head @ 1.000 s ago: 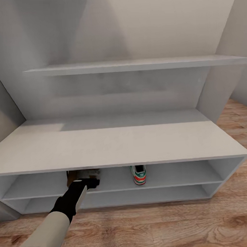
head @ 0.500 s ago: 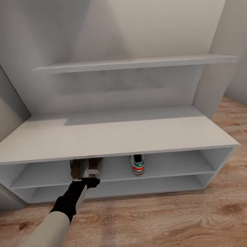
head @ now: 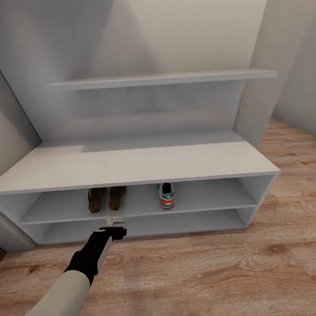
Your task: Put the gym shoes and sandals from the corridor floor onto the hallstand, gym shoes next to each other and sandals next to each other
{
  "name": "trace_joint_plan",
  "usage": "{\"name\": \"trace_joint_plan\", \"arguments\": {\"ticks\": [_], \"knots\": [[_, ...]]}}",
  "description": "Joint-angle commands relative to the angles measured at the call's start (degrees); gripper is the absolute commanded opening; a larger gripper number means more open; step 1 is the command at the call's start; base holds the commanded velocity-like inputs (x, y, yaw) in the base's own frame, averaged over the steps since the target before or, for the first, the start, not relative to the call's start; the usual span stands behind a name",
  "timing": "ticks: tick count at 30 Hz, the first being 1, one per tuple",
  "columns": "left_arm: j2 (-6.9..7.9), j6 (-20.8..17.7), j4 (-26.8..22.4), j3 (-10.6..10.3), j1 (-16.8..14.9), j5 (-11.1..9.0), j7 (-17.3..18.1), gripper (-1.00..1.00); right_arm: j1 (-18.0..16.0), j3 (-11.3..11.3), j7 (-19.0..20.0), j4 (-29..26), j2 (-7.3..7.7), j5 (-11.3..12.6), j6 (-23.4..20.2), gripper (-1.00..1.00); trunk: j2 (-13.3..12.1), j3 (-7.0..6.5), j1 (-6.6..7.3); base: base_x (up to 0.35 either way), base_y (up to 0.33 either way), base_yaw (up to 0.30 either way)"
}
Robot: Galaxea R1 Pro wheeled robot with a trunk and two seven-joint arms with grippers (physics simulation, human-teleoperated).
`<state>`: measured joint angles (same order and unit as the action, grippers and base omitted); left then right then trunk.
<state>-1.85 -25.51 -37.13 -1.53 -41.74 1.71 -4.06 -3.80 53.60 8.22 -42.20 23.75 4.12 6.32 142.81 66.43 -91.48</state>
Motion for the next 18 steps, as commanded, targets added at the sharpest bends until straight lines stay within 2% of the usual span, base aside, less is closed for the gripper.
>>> {"name": "trace_joint_plan", "arguments": {"ticks": [1, 12, 13, 15, 16, 17, 18], "knots": [[0.01, -0.3, -0.1, -0.2, 0.0, 0.2, -0.3, 1.00, -0.1, 0.2, 0.5, 0.1, -0.01, 0.5, 0.2, -1.00, 0.0, 0.04, 0.03, -0.176, -0.234, 0.000], [0.06, 0.5, -0.1, -0.2, 0.0, 0.1, -0.2, 1.00, -0.1, 0.1, 0.4, -0.1, -0.40, 0.5, 0.2, -1.00, 0.0, 0.04, 0.03, -0.220, -0.214, 0.000], [0.26, 5.1, -0.1, -0.2, 1.3, 0.1, 0.4, 1.00, -0.1, 0.1, 0.4, -0.2, -0.80, 0.5, 0.2, -1.00, 0.0, 0.04, 0.03, -0.278, -0.169, 0.000], [0.31, 7.4, -0.1, -0.2, 2.3, 0.0, 0.6, 1.00, -0.1, 0.0, 0.4, -0.2, -0.93, 0.5, 0.2, -1.00, 0.0, 0.04, 0.03, -0.276, -0.168, 0.000], [0.39, 10.6, 0.0, -0.3, 3.9, 0.0, 1.2, 1.00, -0.1, 0.0, 0.4, -0.2, -1.02, 0.5, 0.2, -1.00, 0.0, 0.04, 0.03, -0.238, -0.149, 0.000], [1.25, 22.1, -0.1, -0.3, 9.9, 0.5, 8.4, 1.00, -0.1, 0.0, 0.4, 0.0, -1.15, 0.4, 0.1, -1.00, 0.0, 0.04, 0.03, -0.035, -0.017, 0.000], [1.70, 23.6, -0.1, -0.3, 10.8, 0.6, 10.1, 1.00, -0.1, 0.0, 0.4, 0.0, -1.15, 0.4, 0.1, -1.00, 0.0, 0.04, 0.03, -0.022, -0.011, 0.000]]}}
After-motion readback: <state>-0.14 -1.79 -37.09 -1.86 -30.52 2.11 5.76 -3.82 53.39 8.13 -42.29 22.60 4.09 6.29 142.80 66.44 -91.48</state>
